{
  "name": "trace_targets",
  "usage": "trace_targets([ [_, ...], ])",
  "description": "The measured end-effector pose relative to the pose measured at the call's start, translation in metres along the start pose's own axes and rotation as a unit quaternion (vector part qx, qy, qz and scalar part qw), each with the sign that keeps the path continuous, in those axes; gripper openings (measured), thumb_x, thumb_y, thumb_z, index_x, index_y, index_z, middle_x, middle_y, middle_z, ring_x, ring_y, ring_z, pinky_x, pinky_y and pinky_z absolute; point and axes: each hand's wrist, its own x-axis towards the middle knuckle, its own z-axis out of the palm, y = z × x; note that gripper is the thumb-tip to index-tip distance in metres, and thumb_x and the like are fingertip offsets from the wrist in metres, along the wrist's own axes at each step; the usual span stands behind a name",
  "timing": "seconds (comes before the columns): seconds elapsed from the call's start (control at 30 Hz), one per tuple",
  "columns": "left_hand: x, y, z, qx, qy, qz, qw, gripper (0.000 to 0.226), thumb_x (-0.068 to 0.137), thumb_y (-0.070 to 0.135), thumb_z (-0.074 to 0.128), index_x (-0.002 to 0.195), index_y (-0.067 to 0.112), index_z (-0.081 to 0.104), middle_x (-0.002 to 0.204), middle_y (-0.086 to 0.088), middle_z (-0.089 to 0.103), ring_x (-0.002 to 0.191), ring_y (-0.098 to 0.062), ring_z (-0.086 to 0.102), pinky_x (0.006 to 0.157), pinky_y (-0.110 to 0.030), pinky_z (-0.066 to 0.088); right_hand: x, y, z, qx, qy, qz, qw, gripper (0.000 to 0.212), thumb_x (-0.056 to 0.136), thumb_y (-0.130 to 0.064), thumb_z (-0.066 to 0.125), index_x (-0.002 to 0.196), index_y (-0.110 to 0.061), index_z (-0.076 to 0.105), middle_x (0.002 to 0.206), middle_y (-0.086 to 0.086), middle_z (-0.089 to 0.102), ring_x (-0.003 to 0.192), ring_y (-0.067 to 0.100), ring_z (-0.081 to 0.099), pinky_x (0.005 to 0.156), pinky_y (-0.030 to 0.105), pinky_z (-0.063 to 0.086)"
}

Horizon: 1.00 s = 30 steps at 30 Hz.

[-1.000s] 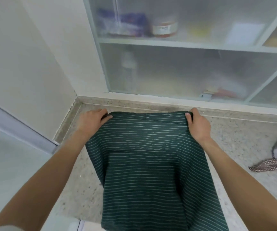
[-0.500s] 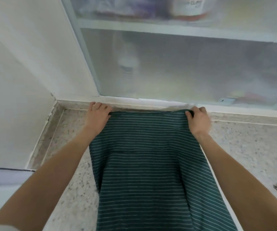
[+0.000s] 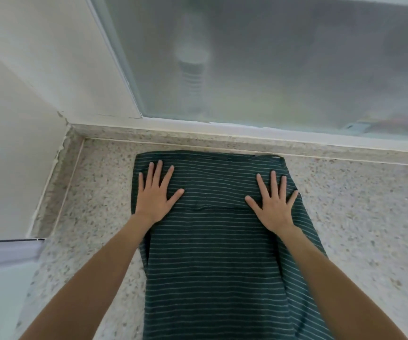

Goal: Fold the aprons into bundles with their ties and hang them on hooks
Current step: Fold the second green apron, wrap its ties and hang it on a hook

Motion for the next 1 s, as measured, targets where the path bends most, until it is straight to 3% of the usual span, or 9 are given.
trace_targets([
  [0.27, 0.030, -0.041, -0.010, 0.050, 0.012, 0.099, 0.994, 0.073, 0.081, 0.078, 0.003, 0.145, 0.044, -0.001, 0.157, 0.005, -0.007, 0.143, -0.019, -0.015, 0.116, -0.046, -0.007, 0.022, 0.013, -0.001, -0.046, 0.024, -0.044, 0.998, 0.082, 0.073, -0.082, 0.001, 0.144, -0.043, -0.012, 0.156, 0.001, -0.018, 0.142, 0.030, -0.018, 0.108, 0.061, -0.011],
  [0.4, 0.037, -0.032, -0.018, 0.018, -0.002, 0.065, 0.998, 0.073, 0.083, 0.073, 0.021, 0.147, 0.040, 0.009, 0.158, 0.002, -0.003, 0.144, -0.024, -0.010, 0.114, -0.050, -0.008, 0.016, 0.002, -0.008, 0.025, 0.067, -0.046, 0.996, 0.077, 0.083, -0.072, 0.010, 0.149, -0.032, 0.013, 0.158, 0.003, 0.002, 0.145, 0.025, -0.007, 0.110, 0.057, -0.011],
  [0.5, 0.017, 0.000, -0.028, -0.084, 0.057, 0.041, 0.994, 0.060, 0.090, 0.044, 0.051, 0.143, 0.024, 0.032, 0.154, -0.010, 0.019, 0.142, -0.033, 0.011, 0.115, -0.052, 0.007, -0.021, 0.002, -0.017, 0.094, 0.163, -0.040, 0.981, 0.057, 0.093, -0.053, 0.028, 0.141, -0.023, 0.037, 0.153, 0.007, 0.025, 0.143, 0.026, 0.011, 0.112, 0.055, -0.003],
  [0.57, -0.006, 0.037, -0.031, -0.132, 0.099, 0.078, 0.983, 0.049, 0.091, 0.034, 0.053, 0.136, 0.018, 0.043, 0.147, -0.010, 0.034, 0.137, -0.033, 0.026, 0.114, -0.049, 0.019, -0.059, 0.013, -0.018, 0.130, 0.216, -0.004, 0.968, 0.046, 0.093, -0.040, 0.039, 0.133, -0.019, 0.047, 0.145, 0.008, 0.039, 0.139, 0.030, 0.024, 0.111, 0.055, 0.007],
  [0.63, -0.033, 0.081, -0.027, -0.156, 0.077, 0.134, 0.976, 0.046, 0.093, 0.037, 0.051, 0.134, 0.019, 0.045, 0.145, -0.006, 0.038, 0.137, -0.028, 0.028, 0.114, -0.044, 0.022, -0.106, 0.036, -0.013, 0.136, 0.243, 0.063, 0.959, 0.043, 0.090, -0.033, 0.046, 0.128, -0.014, 0.052, 0.134, 0.010, 0.049, 0.128, 0.034, 0.038, 0.107, 0.055, 0.021],
  [0.7, -0.057, 0.122, -0.018, -0.162, 0.012, 0.177, 0.971, 0.051, 0.093, 0.045, 0.048, 0.138, 0.022, 0.040, 0.149, -0.002, 0.032, 0.140, -0.024, 0.021, 0.116, -0.042, 0.017, -0.149, 0.060, -0.003, 0.131, 0.220, 0.156, 0.954, 0.045, 0.089, -0.030, 0.053, 0.129, -0.009, 0.051, 0.129, 0.016, 0.052, 0.120, 0.039, 0.043, 0.101, 0.055, 0.030],
  [0.83, -0.088, 0.188, 0.006, -0.117, -0.080, 0.249, 0.958, 0.064, 0.090, 0.057, 0.043, 0.144, 0.027, 0.028, 0.155, -0.001, 0.017, 0.144, -0.021, 0.007, 0.116, -0.048, 0.006, -0.212, 0.100, 0.013, 0.123, 0.055, 0.351, 0.927, 0.062, 0.089, -0.039, 0.058, 0.139, -0.009, 0.038, 0.137, 0.021, 0.042, 0.126, 0.042, 0.035, 0.102, 0.054, 0.028],
  [0.93, -0.096, 0.213, 0.020, -0.061, -0.128, 0.255, 0.956, 0.074, 0.086, 0.064, 0.043, 0.147, 0.031, 0.019, 0.157, 0.000, 0.009, 0.144, -0.023, 0.002, 0.115, -0.054, 0.004, -0.239, 0.115, 0.018, 0.119, -0.017, 0.384, 0.916, 0.057, 0.089, -0.043, 0.056, 0.135, -0.013, 0.040, 0.128, 0.017, 0.053, 0.116, 0.037, 0.048, 0.095, 0.047, 0.037],
  [1.0, -0.104, 0.219, 0.025, -0.027, -0.163, 0.232, 0.959, 0.079, 0.085, 0.065, 0.045, 0.148, 0.029, 0.015, 0.157, -0.002, 0.007, 0.144, -0.026, 0.000, 0.115, -0.055, 0.006, -0.250, 0.115, 0.020, 0.161, 0.003, 0.361, 0.919, 0.040, 0.092, -0.031, 0.055, 0.127, -0.012, 0.048, 0.116, 0.014, 0.062, 0.102, 0.034, 0.058, 0.084, 0.041, 0.046],
])
